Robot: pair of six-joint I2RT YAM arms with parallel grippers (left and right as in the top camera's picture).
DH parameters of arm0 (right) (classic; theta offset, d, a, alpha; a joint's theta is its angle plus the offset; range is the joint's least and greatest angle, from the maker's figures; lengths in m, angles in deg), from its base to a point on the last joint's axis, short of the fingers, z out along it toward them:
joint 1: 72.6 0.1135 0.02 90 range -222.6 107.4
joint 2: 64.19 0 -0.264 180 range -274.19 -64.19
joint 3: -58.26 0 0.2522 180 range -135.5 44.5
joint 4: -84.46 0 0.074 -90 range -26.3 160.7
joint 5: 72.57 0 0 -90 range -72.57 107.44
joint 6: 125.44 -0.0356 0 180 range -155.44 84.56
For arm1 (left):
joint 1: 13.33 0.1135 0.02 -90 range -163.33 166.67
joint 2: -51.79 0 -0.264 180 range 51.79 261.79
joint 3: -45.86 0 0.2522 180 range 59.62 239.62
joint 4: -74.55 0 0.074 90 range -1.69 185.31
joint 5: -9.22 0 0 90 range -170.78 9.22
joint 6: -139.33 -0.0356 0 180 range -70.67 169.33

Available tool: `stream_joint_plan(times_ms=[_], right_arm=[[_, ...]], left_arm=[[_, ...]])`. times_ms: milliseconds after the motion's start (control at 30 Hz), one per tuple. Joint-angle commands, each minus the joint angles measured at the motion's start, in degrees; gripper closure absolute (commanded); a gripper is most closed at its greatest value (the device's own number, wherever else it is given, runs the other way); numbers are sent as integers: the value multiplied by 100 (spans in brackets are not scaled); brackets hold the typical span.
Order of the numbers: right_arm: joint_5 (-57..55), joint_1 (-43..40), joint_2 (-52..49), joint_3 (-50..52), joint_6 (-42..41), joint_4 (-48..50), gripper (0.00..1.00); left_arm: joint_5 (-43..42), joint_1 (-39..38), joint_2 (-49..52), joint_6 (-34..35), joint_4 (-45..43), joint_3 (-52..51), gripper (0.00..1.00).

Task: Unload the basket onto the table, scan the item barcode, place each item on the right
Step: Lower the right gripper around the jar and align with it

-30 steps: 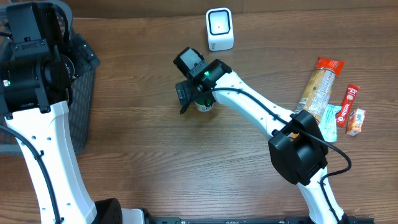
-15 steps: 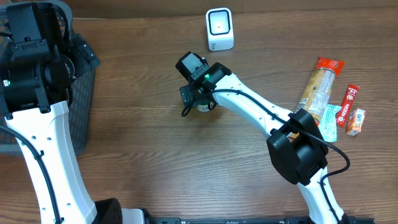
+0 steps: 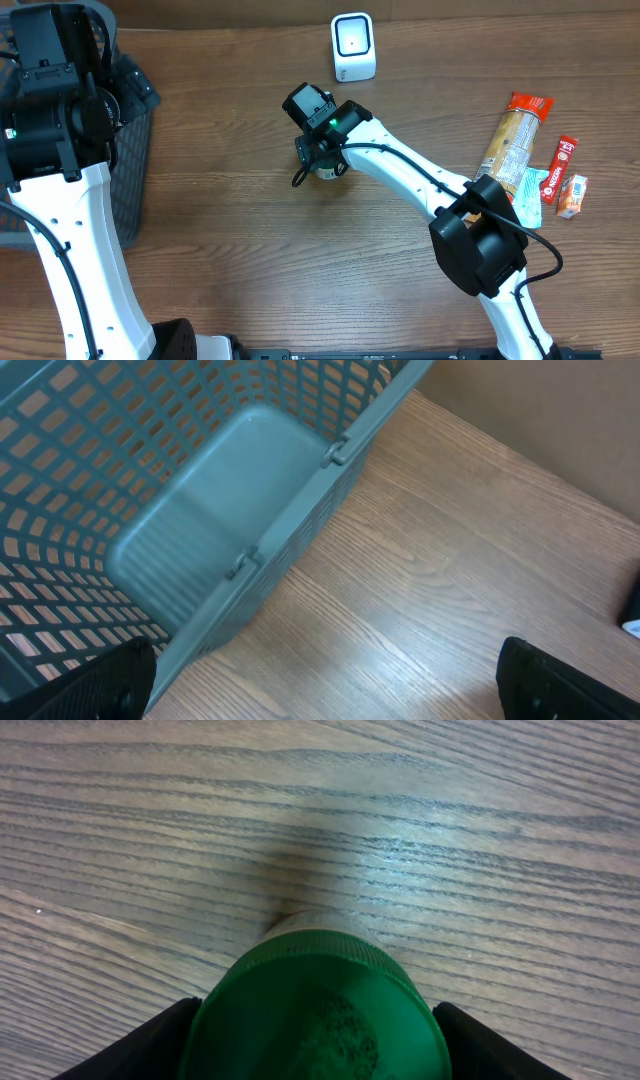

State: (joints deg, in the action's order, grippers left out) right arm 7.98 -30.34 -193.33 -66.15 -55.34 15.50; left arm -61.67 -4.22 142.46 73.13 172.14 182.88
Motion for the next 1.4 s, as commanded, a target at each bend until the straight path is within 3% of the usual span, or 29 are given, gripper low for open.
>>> stream_joint_plan(times_ms=[0, 267, 367, 467, 600, 667, 1100, 1367], right_arm=[[-177, -44, 98, 11, -22, -66, 25], [-269, -44, 422, 11, -22, -769, 25], [-271, -44, 448, 13, -24, -1185, 31], [-271, -44, 448, 13, -15, -1390, 30], [-273, -63, 448, 13, 66, -1222, 14], [-273, -74, 448, 13, 63, -1058, 0], [-251, -127, 402, 13, 15, -610, 0], [-256, -127, 44, 13, 22, -317, 11]], left_arm=[[72, 24, 39, -50, -4, 61, 0], [72, 24, 39, -50, -4, 61, 0], [72, 24, 39, -50, -2, 61, 0], [74, 24, 39, -50, -4, 61, 1], [72, 24, 39, -50, -4, 61, 1], [72, 24, 39, -50, -4, 61, 0], [72, 24, 39, -50, -4, 61, 0], [72, 24, 39, -50, -4, 61, 0]])
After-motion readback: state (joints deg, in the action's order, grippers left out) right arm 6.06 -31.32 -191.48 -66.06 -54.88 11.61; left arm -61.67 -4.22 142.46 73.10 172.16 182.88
